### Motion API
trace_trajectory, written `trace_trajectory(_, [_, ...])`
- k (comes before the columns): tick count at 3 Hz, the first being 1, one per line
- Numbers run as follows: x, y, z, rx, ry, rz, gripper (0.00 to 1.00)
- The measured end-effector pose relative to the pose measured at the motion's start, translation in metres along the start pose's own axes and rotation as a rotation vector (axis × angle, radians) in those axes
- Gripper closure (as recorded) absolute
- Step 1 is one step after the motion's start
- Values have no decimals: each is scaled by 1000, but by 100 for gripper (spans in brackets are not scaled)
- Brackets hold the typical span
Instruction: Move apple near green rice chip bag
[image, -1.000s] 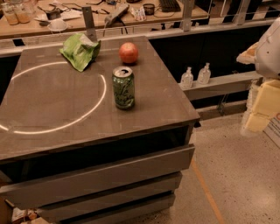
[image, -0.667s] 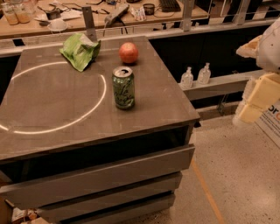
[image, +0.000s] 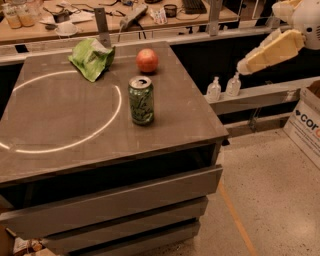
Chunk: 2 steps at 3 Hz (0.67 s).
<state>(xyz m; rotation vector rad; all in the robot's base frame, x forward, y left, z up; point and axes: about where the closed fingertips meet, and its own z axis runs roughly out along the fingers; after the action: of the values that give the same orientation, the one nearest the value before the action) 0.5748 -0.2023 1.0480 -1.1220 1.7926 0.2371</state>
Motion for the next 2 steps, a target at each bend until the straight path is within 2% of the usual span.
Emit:
trace_trajectory(1, [-21, -20, 41, -8, -79, 90, 0])
trace_trajectory(2, [-23, -20, 45, -12, -83, 100, 0])
